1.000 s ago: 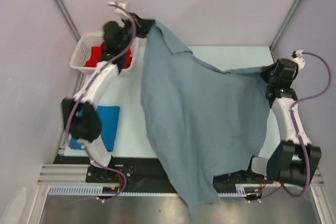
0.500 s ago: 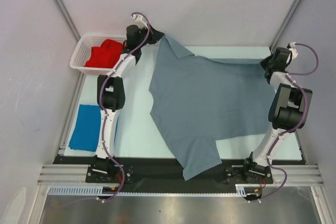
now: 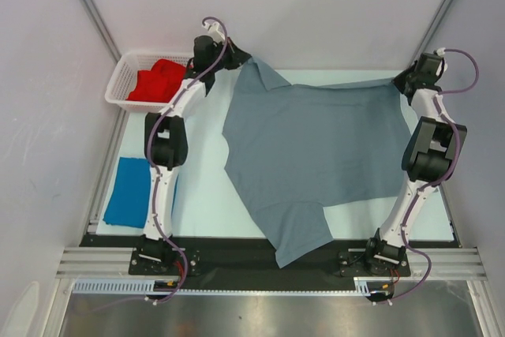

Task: Fold and stack the t-shirts
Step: Flatten the tshirt out, then fold the tshirt

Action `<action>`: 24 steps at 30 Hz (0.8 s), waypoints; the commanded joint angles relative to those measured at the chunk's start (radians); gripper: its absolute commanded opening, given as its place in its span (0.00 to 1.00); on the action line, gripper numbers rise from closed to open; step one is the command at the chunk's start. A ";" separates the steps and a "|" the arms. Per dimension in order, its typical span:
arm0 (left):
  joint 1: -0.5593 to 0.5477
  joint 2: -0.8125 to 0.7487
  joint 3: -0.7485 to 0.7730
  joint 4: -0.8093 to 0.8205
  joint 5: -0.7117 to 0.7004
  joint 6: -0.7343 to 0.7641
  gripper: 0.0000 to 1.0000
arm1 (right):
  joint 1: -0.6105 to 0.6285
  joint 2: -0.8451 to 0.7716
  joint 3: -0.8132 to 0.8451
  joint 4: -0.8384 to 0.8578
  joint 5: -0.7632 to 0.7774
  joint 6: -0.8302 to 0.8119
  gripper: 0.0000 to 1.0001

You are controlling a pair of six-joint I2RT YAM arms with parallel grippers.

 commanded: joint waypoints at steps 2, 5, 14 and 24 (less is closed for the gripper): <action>-0.039 -0.228 -0.095 -0.125 -0.031 0.026 0.00 | -0.030 0.030 0.100 -0.176 -0.074 0.030 0.00; -0.044 -0.290 -0.164 -0.207 -0.040 0.006 0.00 | -0.042 0.059 0.166 -0.265 -0.091 0.027 0.00; -0.079 -0.505 -0.412 -0.326 0.021 -0.077 0.00 | -0.082 0.087 0.283 -0.439 -0.106 -0.025 0.00; -0.113 -0.719 -0.692 -0.361 0.047 -0.070 0.00 | -0.125 0.104 0.369 -0.574 -0.154 -0.083 0.00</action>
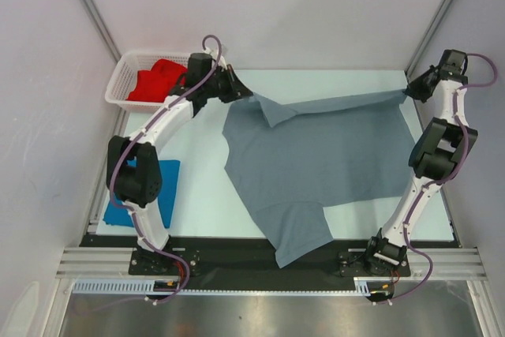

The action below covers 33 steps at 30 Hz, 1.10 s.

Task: Fold and stack the t-shirts
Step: Fold the tshirt

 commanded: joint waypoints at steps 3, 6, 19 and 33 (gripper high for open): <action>-0.039 -0.113 -0.076 -0.021 0.049 -0.025 0.00 | -0.018 -0.006 0.045 -0.074 -0.012 -0.052 0.00; -0.060 -0.159 -0.125 -0.005 0.047 -0.054 0.00 | -0.025 -0.003 0.042 -0.077 -0.020 -0.054 0.00; -0.111 -0.272 -0.294 -0.042 -0.014 -0.108 0.01 | -0.032 0.037 0.071 -0.108 -0.029 -0.079 0.00; -0.111 -0.276 -0.337 -0.052 0.010 -0.094 0.00 | -0.030 0.028 0.050 -0.223 0.060 -0.141 0.00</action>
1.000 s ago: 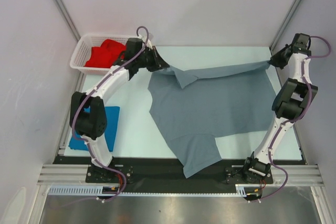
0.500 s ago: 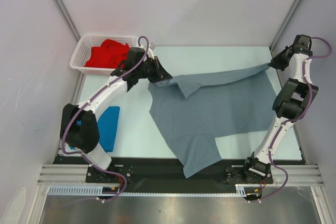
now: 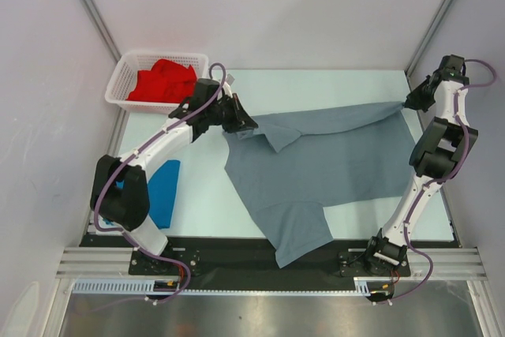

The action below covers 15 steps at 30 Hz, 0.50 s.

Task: Fold and stack the t-shirts
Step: Fold the tshirt

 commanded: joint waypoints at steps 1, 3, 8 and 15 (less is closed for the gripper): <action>-0.008 -0.048 -0.024 0.014 0.022 0.000 0.00 | -0.015 -0.002 0.018 -0.045 0.046 -0.035 0.00; -0.008 -0.044 -0.029 0.013 0.026 0.001 0.01 | -0.015 -0.002 -0.013 -0.044 0.060 -0.047 0.00; -0.008 -0.028 -0.040 0.014 0.040 0.007 0.00 | -0.014 -0.004 -0.051 -0.032 0.077 -0.055 0.00; -0.008 -0.017 -0.053 -0.003 0.045 0.023 0.00 | -0.003 -0.001 -0.065 -0.038 0.113 -0.067 0.02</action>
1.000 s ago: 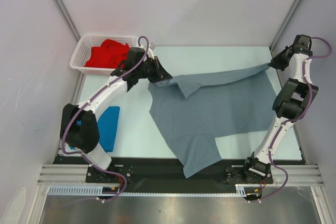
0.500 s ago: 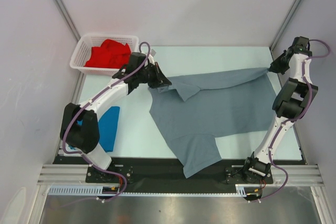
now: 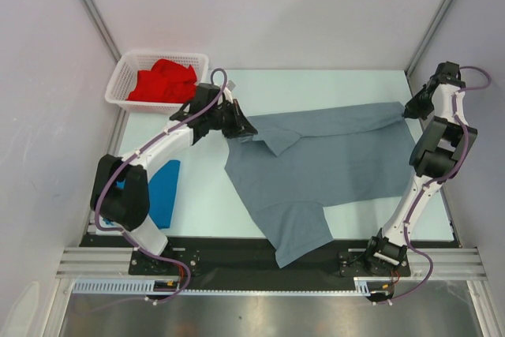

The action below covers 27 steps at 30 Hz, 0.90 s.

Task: Fold and stack the t-shirts
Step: Fold the tshirt

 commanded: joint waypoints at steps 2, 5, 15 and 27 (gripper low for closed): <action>-0.007 -0.015 -0.017 0.006 0.029 0.018 0.00 | -0.003 -0.004 -0.006 -0.006 0.054 -0.023 0.02; -0.007 -0.015 -0.017 0.009 0.037 0.016 0.00 | 0.000 0.001 -0.007 -0.008 0.070 -0.033 0.03; -0.007 -0.008 0.002 -0.037 0.049 0.058 0.19 | 0.025 0.021 -0.013 -0.045 0.162 -0.054 0.26; 0.062 -0.092 0.101 -0.221 -0.080 0.354 0.72 | 0.141 -0.123 -0.057 0.082 0.263 -0.088 0.73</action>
